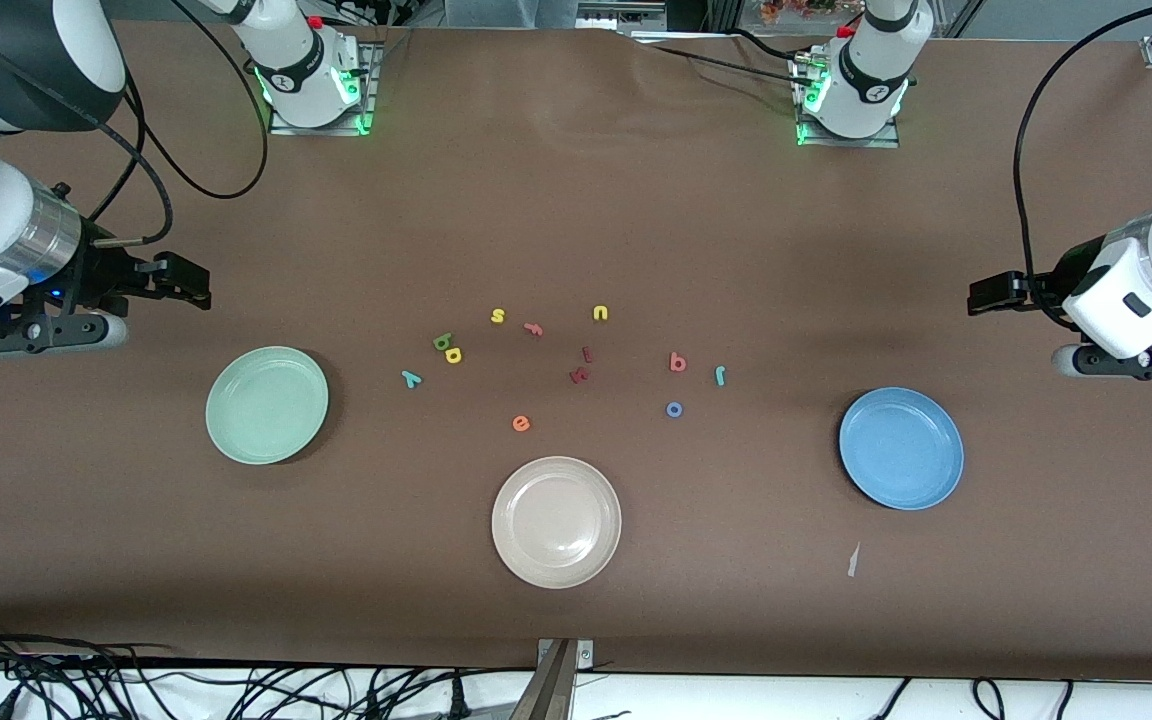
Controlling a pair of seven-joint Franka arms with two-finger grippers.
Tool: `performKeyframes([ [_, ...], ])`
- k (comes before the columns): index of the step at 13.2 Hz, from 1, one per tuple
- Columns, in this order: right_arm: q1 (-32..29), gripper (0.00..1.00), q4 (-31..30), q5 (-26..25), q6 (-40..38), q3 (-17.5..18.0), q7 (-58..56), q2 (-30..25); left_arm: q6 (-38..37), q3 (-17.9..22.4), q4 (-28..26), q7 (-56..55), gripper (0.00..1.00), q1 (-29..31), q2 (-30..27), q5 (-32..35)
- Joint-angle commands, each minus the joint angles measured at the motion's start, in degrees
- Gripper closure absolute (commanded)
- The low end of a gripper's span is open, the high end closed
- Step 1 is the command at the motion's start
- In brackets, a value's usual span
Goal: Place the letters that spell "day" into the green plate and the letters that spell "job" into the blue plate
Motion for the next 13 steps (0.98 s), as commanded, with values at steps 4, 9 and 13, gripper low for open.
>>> performKeyframes([
  [4, -0.3, 0.0, -1.9, 1.1, 0.6, -0.1, -1.3, -1.7, -0.4, -0.2, 1.2, 0.0, 0.0, 0.2, 0.6, 1.3],
  [9, -0.3, 0.0, -1.8, 1.1, 1.1, 0.1, -1.1, -1.5, -0.4, -0.2, 1.2, 0.0, 0.0, 0.2, 0.6, 1.3],
  [13, -0.3, 0.0, -1.7, 2.4, 1.4, 0.2, -1.2, -1.7, -0.4, -0.2, 1.2, 0.0, 0.0, 0.2, 0.6, 1.2],
])
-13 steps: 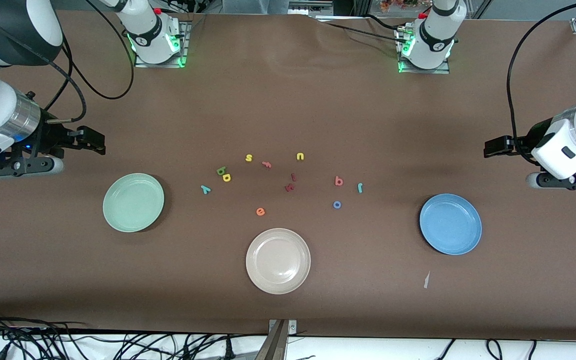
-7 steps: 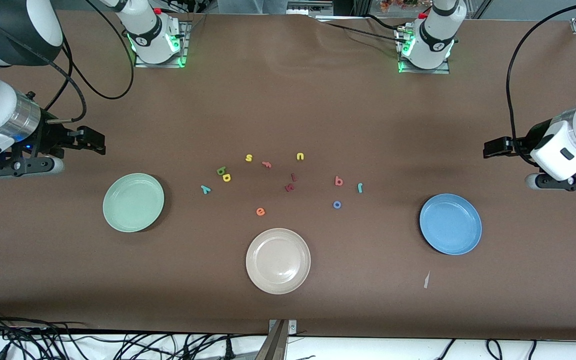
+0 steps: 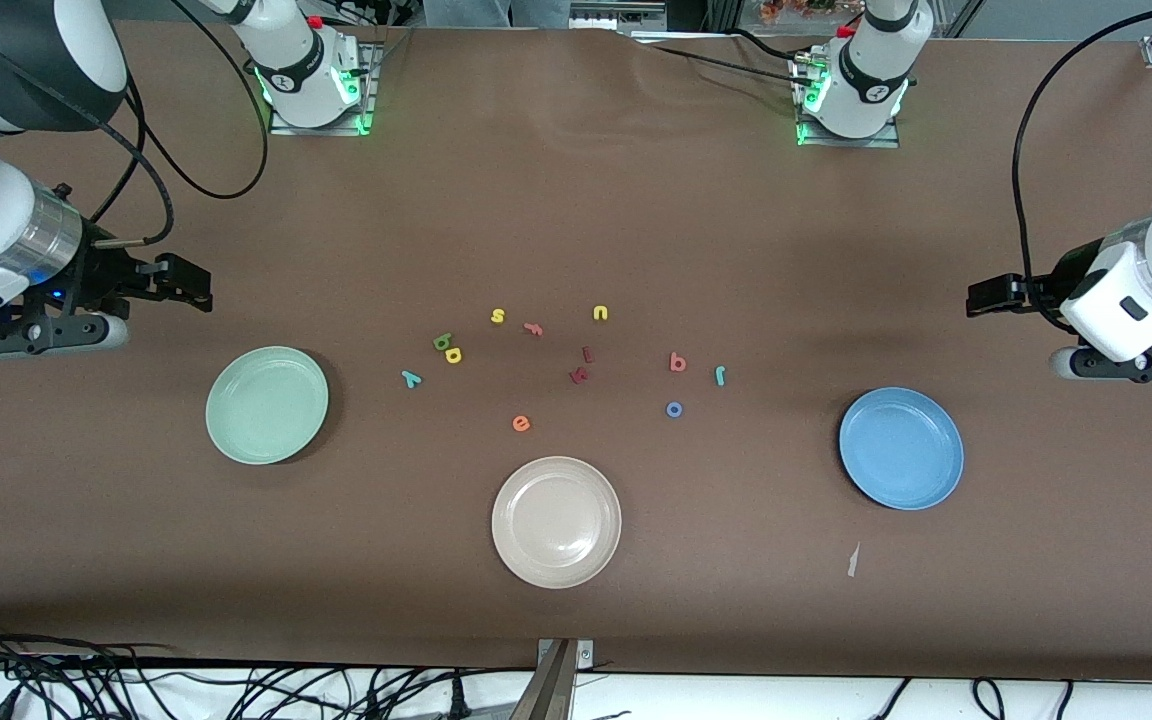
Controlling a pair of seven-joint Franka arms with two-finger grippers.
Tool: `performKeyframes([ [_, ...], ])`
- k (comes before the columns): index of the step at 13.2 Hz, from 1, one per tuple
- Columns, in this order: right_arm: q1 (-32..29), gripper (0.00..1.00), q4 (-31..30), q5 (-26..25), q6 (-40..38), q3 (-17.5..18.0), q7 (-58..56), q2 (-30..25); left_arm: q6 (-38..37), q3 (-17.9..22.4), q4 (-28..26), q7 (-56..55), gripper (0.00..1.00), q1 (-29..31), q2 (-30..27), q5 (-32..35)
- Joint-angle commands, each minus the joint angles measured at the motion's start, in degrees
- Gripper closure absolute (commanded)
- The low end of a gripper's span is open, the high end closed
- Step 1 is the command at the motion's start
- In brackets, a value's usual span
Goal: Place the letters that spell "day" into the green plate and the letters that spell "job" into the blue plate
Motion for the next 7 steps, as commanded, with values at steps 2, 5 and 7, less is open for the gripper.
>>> performKeyframes([
  [2, -0.2, 0.0, -1.1, 1.8, 0.2, 0.0, -1.3, -1.8, -0.4, -0.3, 1.2, 0.0, 0.0, 0.2, 0.4, 1.2],
  [5, -0.2, 0.0, -0.5, 1.6, -0.9, 0.1, -1.7, -2.6, -0.4, -0.3, 1.2, 0.0, 0.0, 0.2, 0.4, 1.2],
  [7, -0.2, 0.0, -0.4, 1.4, -1.2, 0.0, -1.6, -3.1, -0.4, -0.3, 1.2, 0.0, 0.0, 0.2, 0.4, 1.2],
])
